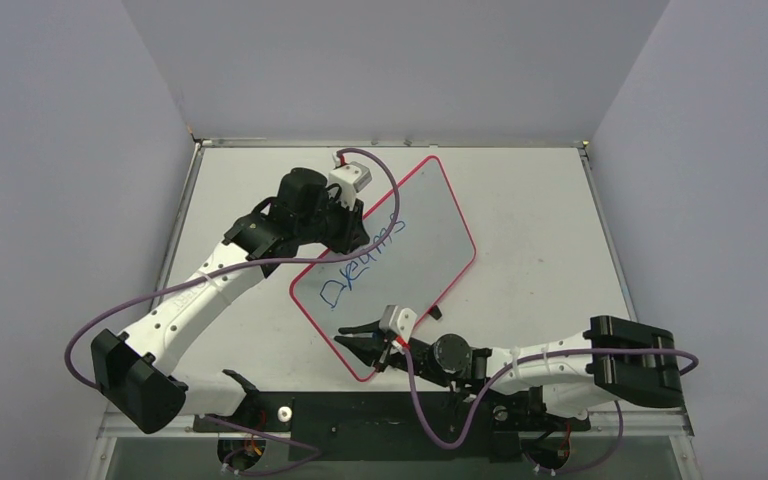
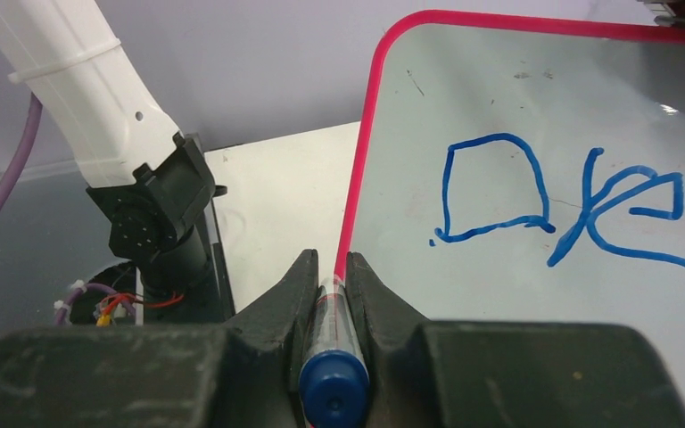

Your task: Write a sentence on the whiteboard

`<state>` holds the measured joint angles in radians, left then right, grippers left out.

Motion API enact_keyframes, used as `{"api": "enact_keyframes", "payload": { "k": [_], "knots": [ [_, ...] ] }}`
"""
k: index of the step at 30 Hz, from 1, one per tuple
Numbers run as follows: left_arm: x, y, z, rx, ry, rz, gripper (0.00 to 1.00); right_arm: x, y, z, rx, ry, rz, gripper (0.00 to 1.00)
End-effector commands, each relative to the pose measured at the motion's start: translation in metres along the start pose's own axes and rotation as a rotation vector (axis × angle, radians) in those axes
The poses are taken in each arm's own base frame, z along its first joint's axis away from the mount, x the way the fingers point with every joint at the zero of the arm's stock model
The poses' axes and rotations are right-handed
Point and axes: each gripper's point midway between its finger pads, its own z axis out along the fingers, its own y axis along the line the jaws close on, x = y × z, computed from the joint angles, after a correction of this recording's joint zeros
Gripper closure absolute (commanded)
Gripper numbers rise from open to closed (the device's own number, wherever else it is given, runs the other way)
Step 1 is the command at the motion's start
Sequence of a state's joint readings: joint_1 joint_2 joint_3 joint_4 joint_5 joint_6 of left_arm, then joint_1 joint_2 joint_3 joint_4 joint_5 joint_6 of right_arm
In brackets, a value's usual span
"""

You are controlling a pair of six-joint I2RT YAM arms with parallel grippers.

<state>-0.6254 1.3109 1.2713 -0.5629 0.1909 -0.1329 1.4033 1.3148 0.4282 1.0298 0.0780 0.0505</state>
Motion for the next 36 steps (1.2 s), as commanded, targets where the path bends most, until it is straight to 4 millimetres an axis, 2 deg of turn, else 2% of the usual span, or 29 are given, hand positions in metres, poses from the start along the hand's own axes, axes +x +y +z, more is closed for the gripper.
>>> {"api": "enact_keyframes", "payload": {
  "k": [1,10,21,36],
  "knots": [
    [-0.033,0.027,-0.004,-0.130,-0.136,0.097,1.00,-0.033,-0.004,0.007,0.039,-0.130,-0.002,1.00],
    [-0.033,0.028,-0.006,-0.129,-0.141,0.094,1.00,-0.030,-0.009,0.012,0.070,-0.137,-0.007,1.00],
    [-0.034,0.029,-0.008,-0.130,-0.148,0.090,1.00,-0.006,-0.016,0.010,0.114,-0.085,0.003,1.00],
    [-0.036,0.029,-0.010,-0.128,-0.155,0.088,1.00,0.035,-0.019,-0.014,0.144,0.016,0.047,1.00]
  ]
}}
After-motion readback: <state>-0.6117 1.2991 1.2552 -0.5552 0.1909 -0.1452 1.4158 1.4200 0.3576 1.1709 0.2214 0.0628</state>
